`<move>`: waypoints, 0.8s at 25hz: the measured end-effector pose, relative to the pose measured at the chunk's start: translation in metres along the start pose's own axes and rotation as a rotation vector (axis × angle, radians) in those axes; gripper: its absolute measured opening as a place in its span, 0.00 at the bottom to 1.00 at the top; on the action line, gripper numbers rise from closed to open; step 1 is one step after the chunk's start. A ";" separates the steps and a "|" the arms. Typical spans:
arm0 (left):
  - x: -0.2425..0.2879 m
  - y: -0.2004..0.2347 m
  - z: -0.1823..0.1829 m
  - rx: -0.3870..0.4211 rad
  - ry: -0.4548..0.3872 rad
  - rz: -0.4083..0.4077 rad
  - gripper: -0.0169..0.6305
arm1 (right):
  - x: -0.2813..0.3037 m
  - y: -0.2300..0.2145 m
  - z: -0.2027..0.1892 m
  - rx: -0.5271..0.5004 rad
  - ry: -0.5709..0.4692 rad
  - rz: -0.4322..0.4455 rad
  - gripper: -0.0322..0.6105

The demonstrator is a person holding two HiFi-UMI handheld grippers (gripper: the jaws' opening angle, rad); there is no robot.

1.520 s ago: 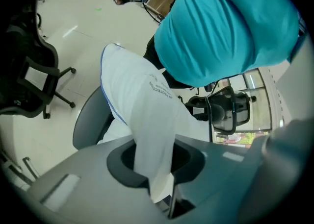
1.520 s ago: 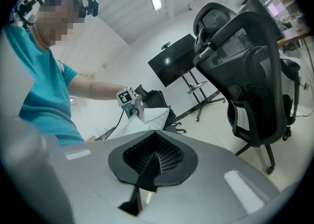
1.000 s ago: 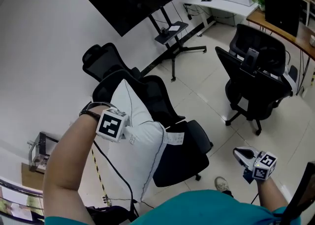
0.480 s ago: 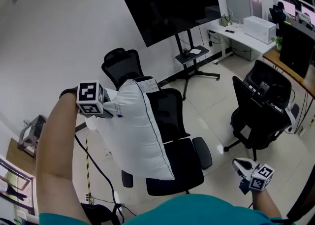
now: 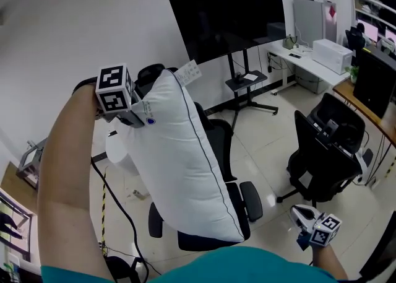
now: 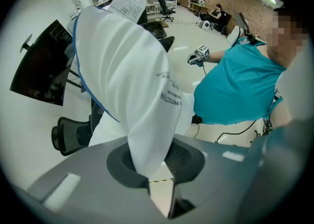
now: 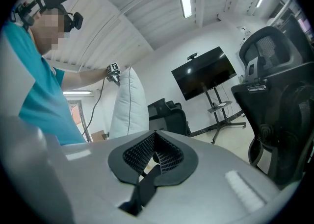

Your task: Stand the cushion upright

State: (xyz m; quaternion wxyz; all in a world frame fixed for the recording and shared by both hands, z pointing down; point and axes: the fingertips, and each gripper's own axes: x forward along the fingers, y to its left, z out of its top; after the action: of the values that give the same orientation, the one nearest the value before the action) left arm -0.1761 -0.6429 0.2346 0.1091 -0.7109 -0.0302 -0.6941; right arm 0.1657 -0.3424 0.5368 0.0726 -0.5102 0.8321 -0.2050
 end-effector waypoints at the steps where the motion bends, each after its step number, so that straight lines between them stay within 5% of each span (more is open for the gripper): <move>1: 0.000 -0.001 0.000 -0.008 -0.006 -0.005 0.14 | 0.000 0.000 -0.001 0.001 0.001 0.002 0.05; 13: 0.080 0.000 0.009 0.016 -0.012 -0.093 0.15 | -0.002 0.004 -0.017 0.039 0.049 -0.007 0.05; 17: 0.159 0.005 0.010 0.027 0.031 -0.139 0.15 | -0.004 0.010 -0.025 0.055 0.082 -0.013 0.05; 20: 0.250 0.026 0.007 0.009 0.052 -0.076 0.21 | -0.004 0.018 -0.031 0.085 0.098 -0.012 0.05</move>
State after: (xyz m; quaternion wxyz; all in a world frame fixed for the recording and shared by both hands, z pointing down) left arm -0.1556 -0.6936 0.4802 0.0867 -0.6905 -0.0572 -0.7158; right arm 0.1424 -0.3237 0.5571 0.0521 -0.5010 0.8222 -0.2652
